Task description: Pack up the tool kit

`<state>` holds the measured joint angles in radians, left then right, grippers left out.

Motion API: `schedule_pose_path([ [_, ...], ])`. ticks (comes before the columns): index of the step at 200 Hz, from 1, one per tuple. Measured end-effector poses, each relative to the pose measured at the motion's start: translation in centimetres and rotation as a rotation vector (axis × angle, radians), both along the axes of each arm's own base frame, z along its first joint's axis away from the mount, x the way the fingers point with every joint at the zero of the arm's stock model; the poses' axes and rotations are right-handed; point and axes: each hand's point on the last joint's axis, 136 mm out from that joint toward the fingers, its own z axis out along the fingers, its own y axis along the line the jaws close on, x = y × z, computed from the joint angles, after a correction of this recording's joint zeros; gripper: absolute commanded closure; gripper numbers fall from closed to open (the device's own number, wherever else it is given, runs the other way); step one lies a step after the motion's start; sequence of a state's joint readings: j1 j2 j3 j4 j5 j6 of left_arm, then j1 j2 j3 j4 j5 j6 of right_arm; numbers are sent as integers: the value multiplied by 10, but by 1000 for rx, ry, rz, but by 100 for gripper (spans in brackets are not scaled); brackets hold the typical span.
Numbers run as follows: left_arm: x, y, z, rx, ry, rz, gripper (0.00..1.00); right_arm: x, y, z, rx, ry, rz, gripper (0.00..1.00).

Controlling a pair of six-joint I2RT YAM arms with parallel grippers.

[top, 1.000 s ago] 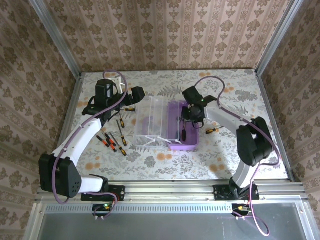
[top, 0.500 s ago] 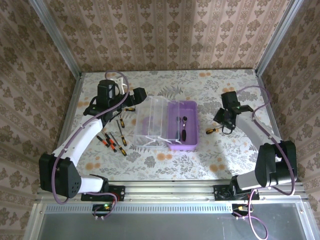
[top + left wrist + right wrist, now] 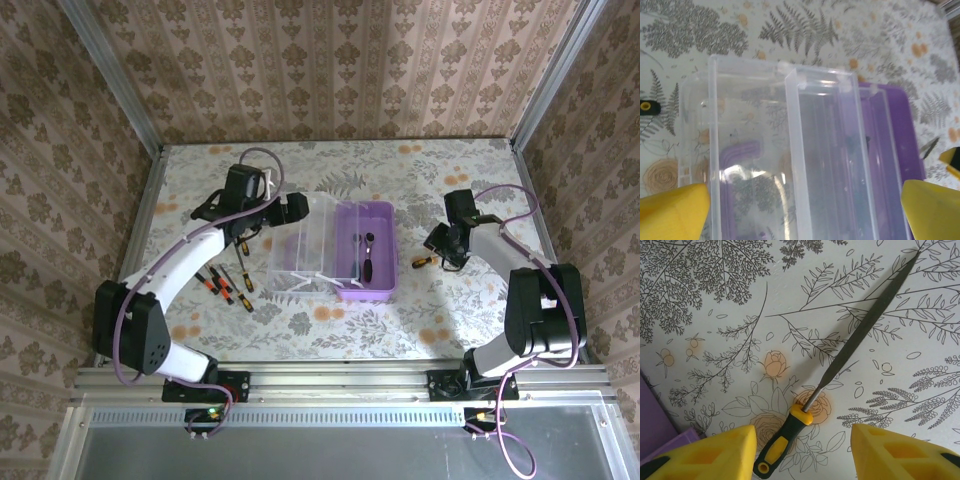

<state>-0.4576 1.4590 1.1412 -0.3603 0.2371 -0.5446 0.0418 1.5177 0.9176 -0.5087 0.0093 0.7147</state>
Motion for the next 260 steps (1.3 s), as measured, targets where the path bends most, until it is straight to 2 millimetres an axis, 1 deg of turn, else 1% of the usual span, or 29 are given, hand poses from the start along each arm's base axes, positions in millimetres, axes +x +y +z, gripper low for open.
schedule_pose_path([
  [29, -3, -3, -6, 43, 19, -5, 1, 1, 0, 1, 2, -6, 1, 45],
  [71, 0, -3, -19, 80, 72, -1, 0, 1, 0, 1, 2, -6, 1, 44],
  [90, -3, -2, -26, 98, 94, 0, 0, 1, 1, 1, 2, -6, 2, 44],
  [106, -4, -1, -27, 101, 99, -2, 0, 2, 1, 1, 3, -7, 2, 44],
  [118, -5, -3, -28, 102, 103, -7, 0, 3, 2, 1, 10, -11, 5, 46],
  [145, -7, -11, -34, 91, 122, -32, 0, 7, 5, 0, 25, -26, 9, 48],
  [173, -9, -22, -33, 67, 121, -64, 0, 7, 7, -10, 36, -5, 11, 48],
  [194, -18, -40, -29, 39, 112, -121, 0, 6, 8, -17, 39, 14, 12, 47],
  [211, -28, -57, -27, 10, 115, -168, 0, 6, 8, -18, 38, 18, 12, 47],
  [221, -33, -63, -27, -1, 120, -183, 0, 6, 6, -19, 32, 20, 8, 47],
  [233, -34, -65, -27, -8, 124, -184, 0, 5, 4, -20, 25, 23, 0, 47],
  [260, -34, -64, -27, -12, 128, -171, 0, 5, 3, -22, 20, 30, -10, 47],
])
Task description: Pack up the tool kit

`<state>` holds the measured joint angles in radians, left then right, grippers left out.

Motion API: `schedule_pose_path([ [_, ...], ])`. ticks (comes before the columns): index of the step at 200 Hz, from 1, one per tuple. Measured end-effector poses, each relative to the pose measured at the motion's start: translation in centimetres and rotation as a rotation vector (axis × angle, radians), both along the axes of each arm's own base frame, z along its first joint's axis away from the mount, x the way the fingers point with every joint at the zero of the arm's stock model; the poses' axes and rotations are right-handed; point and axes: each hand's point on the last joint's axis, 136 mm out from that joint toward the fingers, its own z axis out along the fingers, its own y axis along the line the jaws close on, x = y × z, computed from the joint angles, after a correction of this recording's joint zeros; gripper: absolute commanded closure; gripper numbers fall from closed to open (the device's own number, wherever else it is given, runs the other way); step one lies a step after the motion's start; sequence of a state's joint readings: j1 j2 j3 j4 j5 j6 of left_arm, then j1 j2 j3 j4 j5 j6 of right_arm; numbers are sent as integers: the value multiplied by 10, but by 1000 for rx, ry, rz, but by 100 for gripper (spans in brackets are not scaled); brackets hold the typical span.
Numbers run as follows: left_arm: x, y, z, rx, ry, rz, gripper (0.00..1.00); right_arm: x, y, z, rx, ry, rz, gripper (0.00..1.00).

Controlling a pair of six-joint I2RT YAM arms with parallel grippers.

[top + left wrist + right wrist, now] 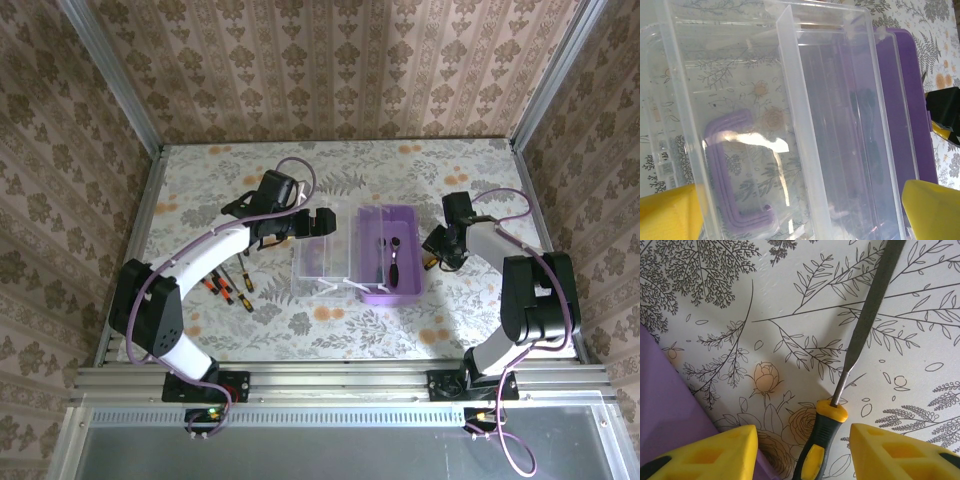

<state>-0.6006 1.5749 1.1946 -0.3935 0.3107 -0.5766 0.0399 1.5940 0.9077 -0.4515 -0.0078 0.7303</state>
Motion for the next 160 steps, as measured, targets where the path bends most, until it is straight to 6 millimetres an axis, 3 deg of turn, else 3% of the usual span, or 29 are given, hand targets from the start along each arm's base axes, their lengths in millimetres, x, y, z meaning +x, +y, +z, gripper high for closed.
schedule_pose_path([
  [23, -2, 3, 4, -5, -11, 6, 0, -1, -1, -1, -5, 4, -1, 48],
  [78, 11, 27, 39, -43, -94, 78, 0, -6, -1, -16, -13, 58, 15, 56],
  [96, 17, 37, 47, -51, -111, 105, 0, -8, -1, -20, -19, 73, 18, 61],
  [125, 23, 47, 52, -53, -124, 135, 0, -12, -5, -22, -42, 90, 20, 77],
  [160, 24, 49, 53, -54, -127, 141, 0, -13, -8, -22, -62, 95, 34, 84],
])
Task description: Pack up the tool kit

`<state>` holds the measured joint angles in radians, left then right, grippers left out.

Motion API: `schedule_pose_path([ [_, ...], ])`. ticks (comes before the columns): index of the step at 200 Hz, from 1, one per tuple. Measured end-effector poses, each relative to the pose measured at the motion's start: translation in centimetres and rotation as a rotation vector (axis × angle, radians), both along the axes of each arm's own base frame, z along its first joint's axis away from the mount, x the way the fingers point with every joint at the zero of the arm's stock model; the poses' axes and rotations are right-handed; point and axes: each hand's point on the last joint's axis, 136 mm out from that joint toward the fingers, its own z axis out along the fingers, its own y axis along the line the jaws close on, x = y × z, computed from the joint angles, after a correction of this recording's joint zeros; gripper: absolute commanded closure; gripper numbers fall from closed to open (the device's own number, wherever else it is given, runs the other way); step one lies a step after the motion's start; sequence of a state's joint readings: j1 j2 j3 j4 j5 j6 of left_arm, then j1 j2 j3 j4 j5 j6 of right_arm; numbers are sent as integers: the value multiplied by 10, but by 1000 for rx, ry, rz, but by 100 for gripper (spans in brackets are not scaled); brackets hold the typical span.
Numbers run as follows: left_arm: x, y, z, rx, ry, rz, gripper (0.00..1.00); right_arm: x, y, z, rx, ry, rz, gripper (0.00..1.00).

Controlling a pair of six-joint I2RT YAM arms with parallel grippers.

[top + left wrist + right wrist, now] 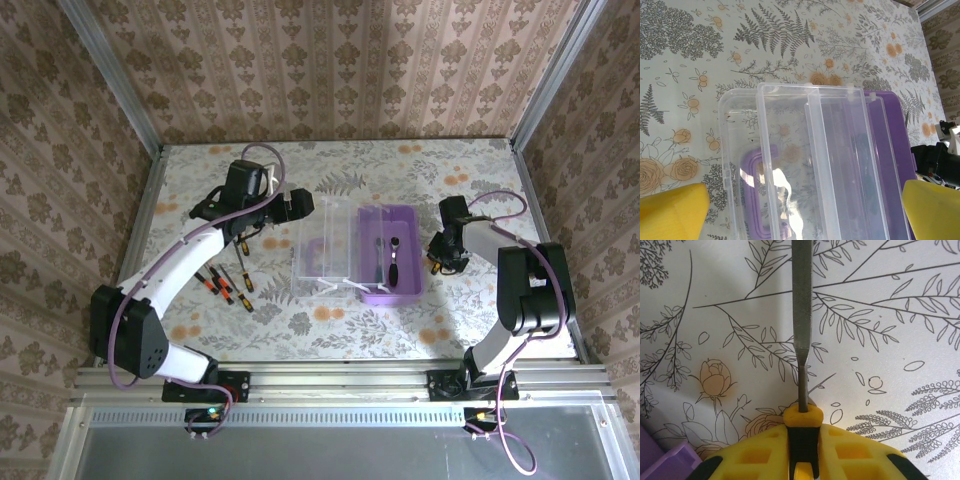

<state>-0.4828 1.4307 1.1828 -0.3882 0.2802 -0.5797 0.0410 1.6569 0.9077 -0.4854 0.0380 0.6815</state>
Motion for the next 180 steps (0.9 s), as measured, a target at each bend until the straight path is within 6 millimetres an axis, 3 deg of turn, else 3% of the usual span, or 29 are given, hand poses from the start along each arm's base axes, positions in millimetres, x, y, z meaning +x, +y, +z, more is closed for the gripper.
schedule_pose_path([
  [48, 2, 3, 0, 0, 0, 8, 0, -2, 0, 7, -6, -19, 29, 88],
  [103, 9, 14, 0, -2, 1, 38, 0, -1, 8, 36, -10, -83, 77, 90],
  [153, 20, 32, -1, -1, 0, 91, 0, 7, 57, 85, -16, -190, 239, 90],
  [180, 25, 42, -1, -2, -2, 116, 0, 7, 100, 109, 16, -248, 353, 90],
])
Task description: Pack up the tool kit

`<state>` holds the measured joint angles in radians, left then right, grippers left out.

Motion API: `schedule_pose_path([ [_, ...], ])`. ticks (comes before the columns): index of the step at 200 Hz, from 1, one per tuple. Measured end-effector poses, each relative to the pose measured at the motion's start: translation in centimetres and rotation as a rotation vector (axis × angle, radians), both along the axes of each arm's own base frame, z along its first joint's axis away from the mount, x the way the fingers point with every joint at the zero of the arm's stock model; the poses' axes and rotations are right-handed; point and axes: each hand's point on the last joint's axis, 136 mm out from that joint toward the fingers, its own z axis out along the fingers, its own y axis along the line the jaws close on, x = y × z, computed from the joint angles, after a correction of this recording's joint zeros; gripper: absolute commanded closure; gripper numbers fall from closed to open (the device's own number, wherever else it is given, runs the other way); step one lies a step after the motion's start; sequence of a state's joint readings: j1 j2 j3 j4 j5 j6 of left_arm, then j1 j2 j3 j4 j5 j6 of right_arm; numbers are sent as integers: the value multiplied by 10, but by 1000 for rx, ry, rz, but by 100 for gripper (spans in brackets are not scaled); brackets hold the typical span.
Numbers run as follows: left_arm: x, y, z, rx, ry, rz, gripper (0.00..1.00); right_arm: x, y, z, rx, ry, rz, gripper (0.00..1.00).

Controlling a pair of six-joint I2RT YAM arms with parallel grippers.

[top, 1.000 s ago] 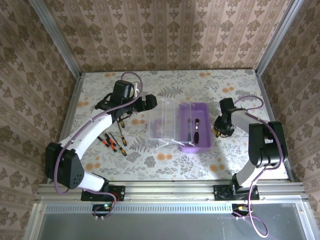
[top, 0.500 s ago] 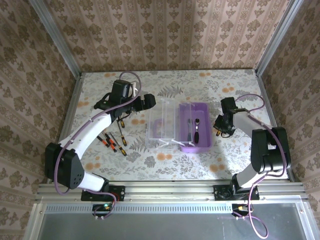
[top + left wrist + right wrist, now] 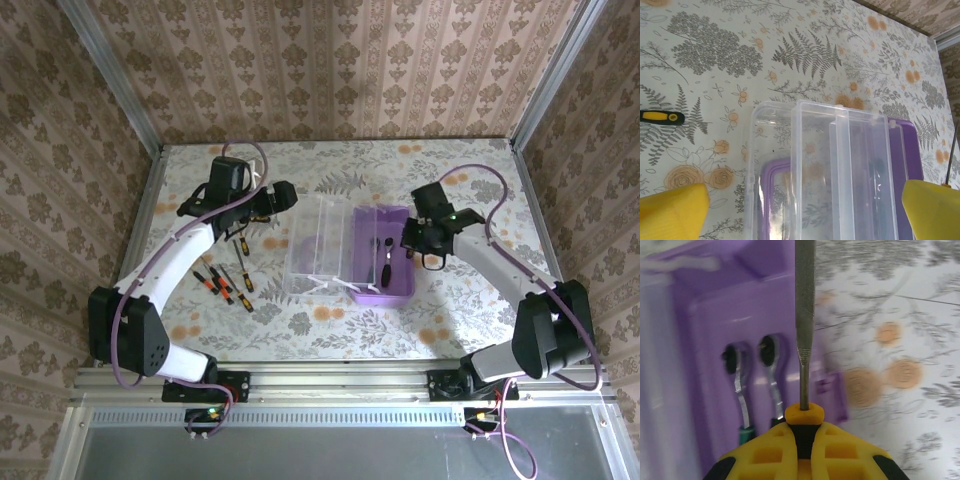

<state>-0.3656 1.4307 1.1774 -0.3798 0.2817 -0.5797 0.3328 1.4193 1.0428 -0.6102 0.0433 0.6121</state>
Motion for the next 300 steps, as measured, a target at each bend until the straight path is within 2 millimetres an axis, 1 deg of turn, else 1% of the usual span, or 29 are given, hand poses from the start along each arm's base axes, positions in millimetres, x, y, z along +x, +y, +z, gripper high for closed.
schedule_pose_path([
  [16, 3, 4, 1, -3, -8, 11, 0, -2, 20, 8, 11, -16, 46, 91],
  [24, 4, 5, 1, -4, -10, 14, 0, -4, 27, 10, 11, -19, 63, 92],
  [62, 6, 7, 1, -6, -12, 19, 0, -12, 40, 11, 4, -12, 98, 92],
  [101, 6, 6, 1, -7, -14, 18, 0, -22, 84, 25, 78, -28, 189, 92],
  [118, 6, 6, 1, -7, -14, 19, 0, -21, 99, 27, 126, -27, 205, 92],
  [138, 6, 6, 1, -7, -14, 19, 0, -18, 117, 19, 190, -4, 209, 92],
  [170, 6, 6, 1, -7, -14, 18, 0, -13, 139, -3, 251, 52, 208, 91],
  [184, 6, 6, 1, -7, -14, 18, 0, -12, 144, -10, 266, 68, 211, 90],
  [193, 6, 6, 1, -7, -14, 18, 0, -11, 146, -12, 275, 74, 213, 87],
  [212, 6, 6, 2, -10, -13, 15, 0, -10, 150, -14, 290, 78, 213, 73],
  [228, 5, 5, 2, -12, -12, 13, 0, -10, 149, -14, 292, 79, 213, 65],
  [268, 5, 4, 3, -17, -14, 9, 0, -8, 149, -10, 298, 66, 227, 65],
  [279, 5, 4, 3, -19, -15, 7, 0, -7, 149, -5, 306, 51, 229, 65],
  [300, 5, 3, 3, -21, -15, 5, 0, -4, 146, 11, 329, 14, 228, 66],
])
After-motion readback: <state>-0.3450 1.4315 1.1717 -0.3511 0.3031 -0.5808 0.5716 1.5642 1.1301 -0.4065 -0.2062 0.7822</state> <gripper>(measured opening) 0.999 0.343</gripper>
